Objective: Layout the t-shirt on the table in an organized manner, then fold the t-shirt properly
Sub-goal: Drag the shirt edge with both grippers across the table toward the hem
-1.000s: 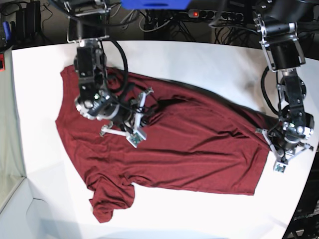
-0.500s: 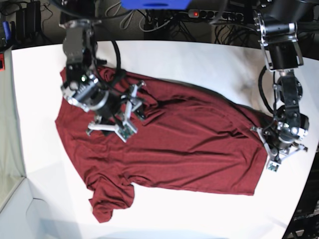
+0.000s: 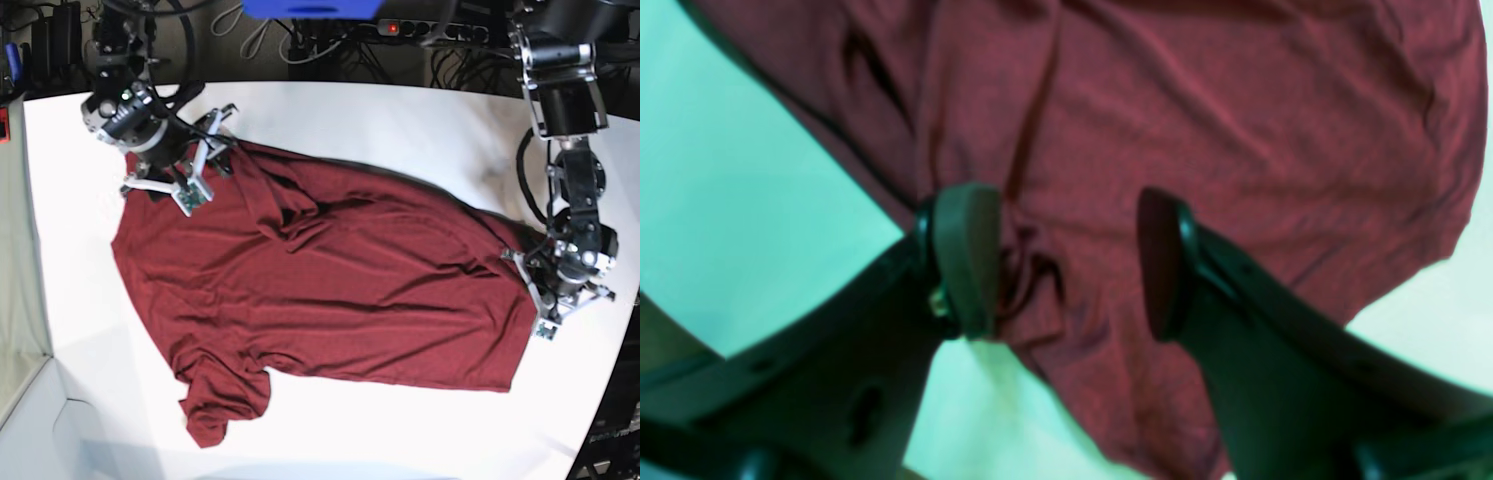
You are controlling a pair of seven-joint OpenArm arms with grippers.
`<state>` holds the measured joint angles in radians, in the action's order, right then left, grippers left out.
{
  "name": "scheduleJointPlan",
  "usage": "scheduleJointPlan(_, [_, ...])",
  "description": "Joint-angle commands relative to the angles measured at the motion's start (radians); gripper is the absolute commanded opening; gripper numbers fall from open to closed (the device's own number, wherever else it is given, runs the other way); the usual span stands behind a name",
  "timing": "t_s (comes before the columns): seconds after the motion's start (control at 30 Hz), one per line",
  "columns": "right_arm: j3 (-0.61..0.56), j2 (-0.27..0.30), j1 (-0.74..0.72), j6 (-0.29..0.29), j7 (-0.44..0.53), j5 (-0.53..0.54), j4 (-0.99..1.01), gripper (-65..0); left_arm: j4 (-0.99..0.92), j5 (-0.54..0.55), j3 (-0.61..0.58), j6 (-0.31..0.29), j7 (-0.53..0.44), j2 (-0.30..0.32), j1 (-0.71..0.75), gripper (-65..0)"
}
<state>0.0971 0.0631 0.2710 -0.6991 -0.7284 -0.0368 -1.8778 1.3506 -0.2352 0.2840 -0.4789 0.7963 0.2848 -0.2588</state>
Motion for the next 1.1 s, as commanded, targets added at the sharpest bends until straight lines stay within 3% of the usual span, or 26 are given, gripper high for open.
scheduleJointPlan(0.0, [0.01, 0.002, 0.003, 0.001, 0.02, 0.011, -0.018, -31.3, 0.019, -0.003, 0.004, 0.007, -0.012, 0.014, -0.02, -65.0])
scheduleJointPlan(0.73, [-0.004, -0.007, 0.07, 0.001, 0.042, 0.016, 0.059, -32.4, 0.017, -0.003, 0.005, 0.007, -0.013, 0.014, -0.007, -65.0])
scheduleJointPlan(0.83, [-0.004, -0.007, 0.072, 0.001, 0.111, 0.016, 0.079, -40.0, 0.017, -0.003, 0.005, 0.007, -0.013, 0.014, -0.007, -65.0])
scheduleJointPlan(1.0, [-0.001, -0.007, 0.061, 0.001, 0.125, 0.016, 0.073, -62.8, 0.017, -0.003, 0.005, 0.007, -0.013, 0.014, -0.006, -65.0])
scheduleJointPlan(1.07, [0.002, -0.006, 0.047, 0.001, 0.123, 0.011, 0.071, -65.0, 0.017, -0.003, 0.005, 0.007, -0.013, 0.014, -0.006, -65.0])
